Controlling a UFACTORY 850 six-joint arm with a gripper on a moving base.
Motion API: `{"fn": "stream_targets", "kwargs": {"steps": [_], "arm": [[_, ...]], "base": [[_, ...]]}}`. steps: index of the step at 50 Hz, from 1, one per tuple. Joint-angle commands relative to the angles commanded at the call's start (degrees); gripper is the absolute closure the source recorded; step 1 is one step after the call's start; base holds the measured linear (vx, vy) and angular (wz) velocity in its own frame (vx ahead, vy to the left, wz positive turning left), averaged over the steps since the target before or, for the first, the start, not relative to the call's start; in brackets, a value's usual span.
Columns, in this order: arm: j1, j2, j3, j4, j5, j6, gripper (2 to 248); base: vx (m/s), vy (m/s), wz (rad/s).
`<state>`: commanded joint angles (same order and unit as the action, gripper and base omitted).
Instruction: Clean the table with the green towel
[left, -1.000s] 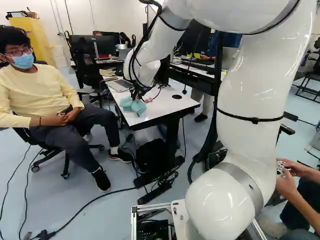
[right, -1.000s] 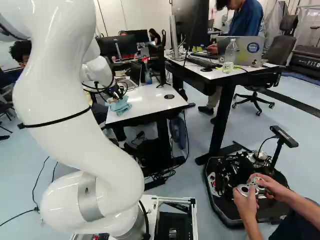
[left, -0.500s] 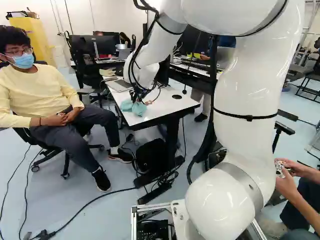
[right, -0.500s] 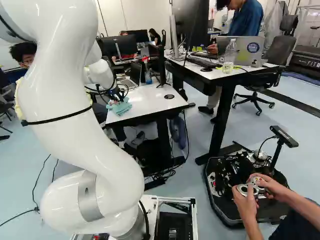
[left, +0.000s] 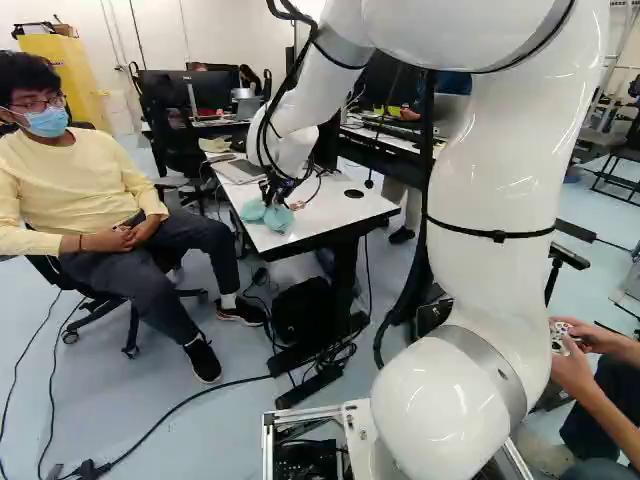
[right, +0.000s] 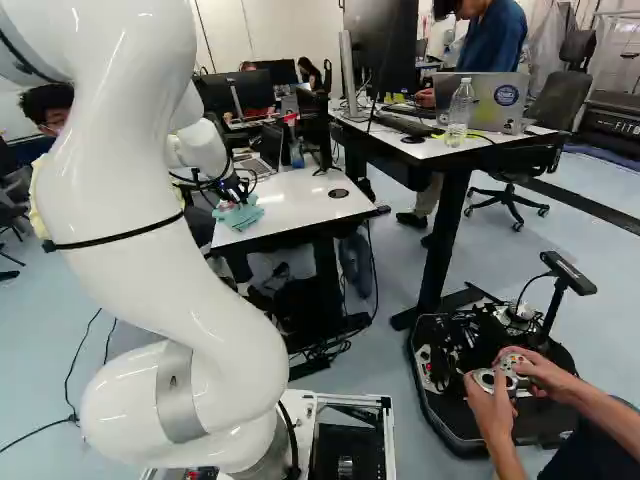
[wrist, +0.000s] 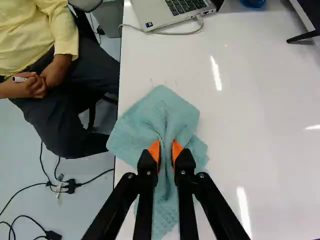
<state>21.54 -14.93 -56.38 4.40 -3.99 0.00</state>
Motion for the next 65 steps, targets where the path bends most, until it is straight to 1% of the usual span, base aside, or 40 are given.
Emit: {"fn": "stream_targets", "kwargs": {"steps": [19, 52, 65], "arm": [[0.00, 0.00, 0.00, 0.00, -1.84, 0.00, 199], [0.00, 0.00, 0.00, 0.00, -6.74, 0.00, 199], [0.00, 0.00, 0.00, 0.00, -7.27, 0.00, 199]], "base": [[0.000, 0.000, 0.000], [0.000, 0.000, 0.000], [0.000, 0.000, 0.000]]}}
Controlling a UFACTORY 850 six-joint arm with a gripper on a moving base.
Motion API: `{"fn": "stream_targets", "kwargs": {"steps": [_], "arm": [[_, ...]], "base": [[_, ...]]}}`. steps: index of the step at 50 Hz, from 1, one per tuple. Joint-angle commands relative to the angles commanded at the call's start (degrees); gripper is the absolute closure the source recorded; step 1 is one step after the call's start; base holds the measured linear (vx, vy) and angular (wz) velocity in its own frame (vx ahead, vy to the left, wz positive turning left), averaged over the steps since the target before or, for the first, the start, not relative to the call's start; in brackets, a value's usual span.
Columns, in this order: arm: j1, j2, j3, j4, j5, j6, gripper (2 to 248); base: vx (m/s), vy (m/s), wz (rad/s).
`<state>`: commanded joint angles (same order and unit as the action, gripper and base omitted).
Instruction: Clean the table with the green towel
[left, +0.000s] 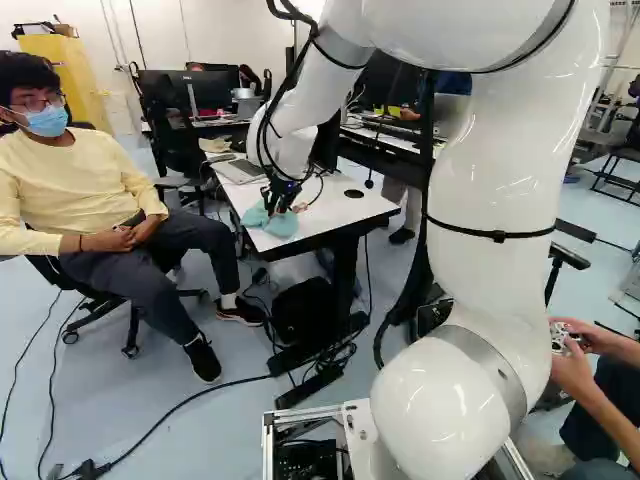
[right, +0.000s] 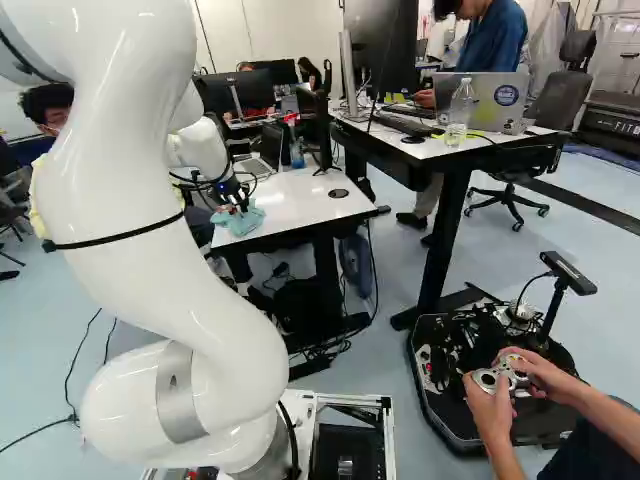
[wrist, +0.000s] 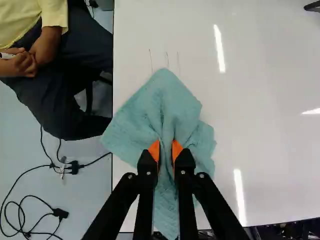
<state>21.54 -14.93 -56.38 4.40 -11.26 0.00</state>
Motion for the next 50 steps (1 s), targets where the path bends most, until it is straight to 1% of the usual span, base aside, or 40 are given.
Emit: {"fn": "stream_targets", "kwargs": {"steps": [11, 25, 34, 40, 50], "arm": [[0.47, -0.25, -0.31, 0.00, 0.00, 0.00, 199], [2.52, -1.49, -1.80, 0.00, 0.00, 0.00, 199], [3.41, -3.09, -3.77, 0.00, 0.00, 0.00, 199], [3.48, -4.38, -5.37, 0.00, 0.00, 0.00, 199], [2.92, -6.53, -8.07, 0.00, 0.00, 0.00, 199]], "base": [[0.000, 0.000, 0.000], [0.000, 0.000, 0.000], [0.000, 0.000, 0.000], [0.000, 0.000, 0.000], [0.000, 0.000, 0.000]]}}
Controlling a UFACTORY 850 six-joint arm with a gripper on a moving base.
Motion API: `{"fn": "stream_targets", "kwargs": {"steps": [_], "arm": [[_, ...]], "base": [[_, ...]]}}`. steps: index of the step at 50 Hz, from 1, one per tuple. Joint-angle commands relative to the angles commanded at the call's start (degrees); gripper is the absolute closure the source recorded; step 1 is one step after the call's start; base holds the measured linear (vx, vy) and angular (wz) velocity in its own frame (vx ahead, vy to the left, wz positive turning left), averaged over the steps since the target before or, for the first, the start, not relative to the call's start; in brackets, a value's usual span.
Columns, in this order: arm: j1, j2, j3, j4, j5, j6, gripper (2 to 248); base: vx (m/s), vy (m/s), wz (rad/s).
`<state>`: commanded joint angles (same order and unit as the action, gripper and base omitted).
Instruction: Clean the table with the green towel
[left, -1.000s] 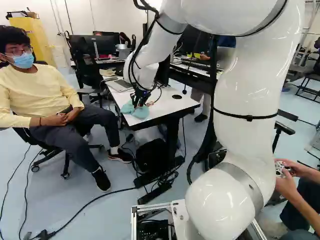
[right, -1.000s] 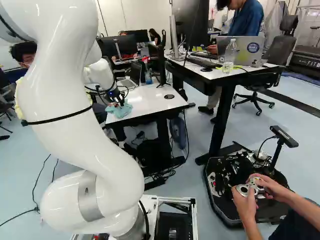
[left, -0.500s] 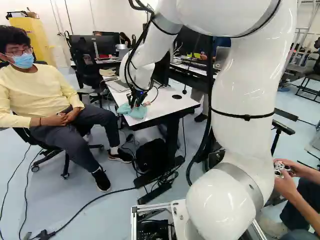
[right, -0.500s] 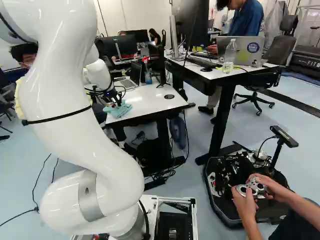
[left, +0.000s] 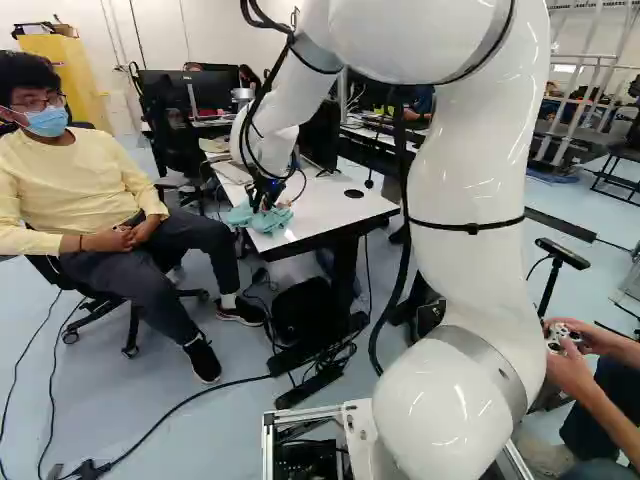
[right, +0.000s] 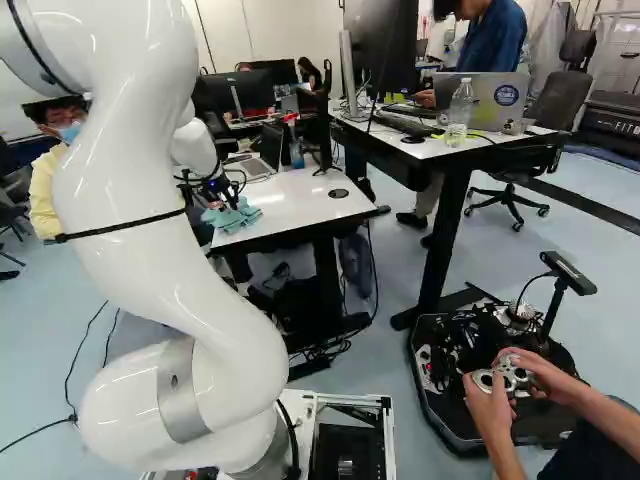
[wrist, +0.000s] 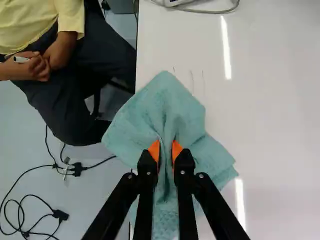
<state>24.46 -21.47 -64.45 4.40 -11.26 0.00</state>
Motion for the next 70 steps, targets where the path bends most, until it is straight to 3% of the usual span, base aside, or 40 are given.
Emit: {"fn": "stream_targets", "kwargs": {"steps": [19, 30, 53, 70], "arm": [[-1.72, -3.88, -4.98, 0.00, 0.00, 0.00, 199], [-3.49, -4.30, -5.53, 0.00, 0.00, 0.00, 199], [-6.74, -1.22, -1.53, 0.00, 0.00, 0.00, 199], [-6.99, 2.95, 3.72, 0.00, 0.00, 0.00, 199]], "base": [[0.000, 0.000, 0.000], [0.000, 0.000, 0.000], [0.000, 0.000, 0.000], [0.000, 0.000, 0.000]]}}
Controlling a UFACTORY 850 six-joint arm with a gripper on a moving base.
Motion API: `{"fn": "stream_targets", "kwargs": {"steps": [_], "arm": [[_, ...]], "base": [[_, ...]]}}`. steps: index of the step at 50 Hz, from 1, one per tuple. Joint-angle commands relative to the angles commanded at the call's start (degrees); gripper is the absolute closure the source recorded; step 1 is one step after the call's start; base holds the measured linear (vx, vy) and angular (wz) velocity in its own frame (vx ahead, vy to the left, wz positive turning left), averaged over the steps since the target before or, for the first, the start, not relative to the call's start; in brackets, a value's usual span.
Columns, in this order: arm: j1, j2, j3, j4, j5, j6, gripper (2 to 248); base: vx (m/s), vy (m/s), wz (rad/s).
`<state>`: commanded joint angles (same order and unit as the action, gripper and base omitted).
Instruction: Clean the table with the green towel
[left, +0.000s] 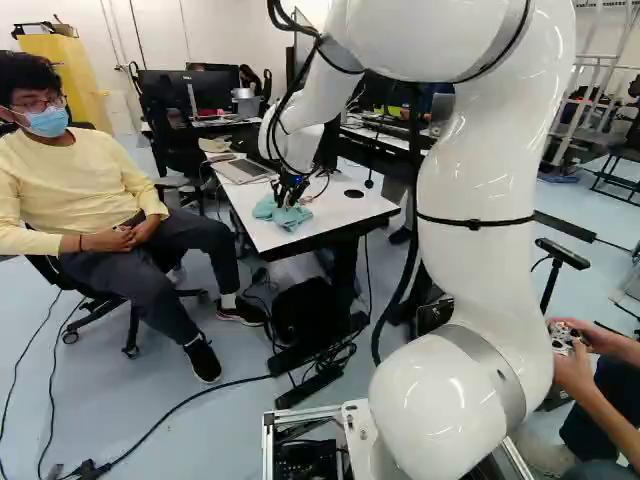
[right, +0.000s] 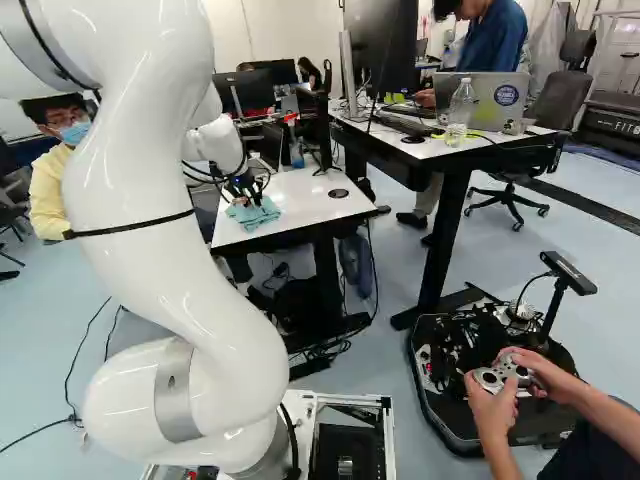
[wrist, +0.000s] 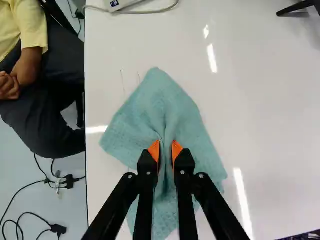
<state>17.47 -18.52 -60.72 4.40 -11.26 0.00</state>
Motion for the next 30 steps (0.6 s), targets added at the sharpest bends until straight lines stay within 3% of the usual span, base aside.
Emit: {"fn": "stream_targets", "kwargs": {"steps": [18, 30], "arm": [[1.09, 4.24, 5.15, 0.00, 0.00, 0.00, 199], [2.98, 6.02, 7.27, 0.00, 0.00, 0.00, 199]], "base": [[0.000, 0.000, 0.000], [0.000, 0.000, 0.000]]}}
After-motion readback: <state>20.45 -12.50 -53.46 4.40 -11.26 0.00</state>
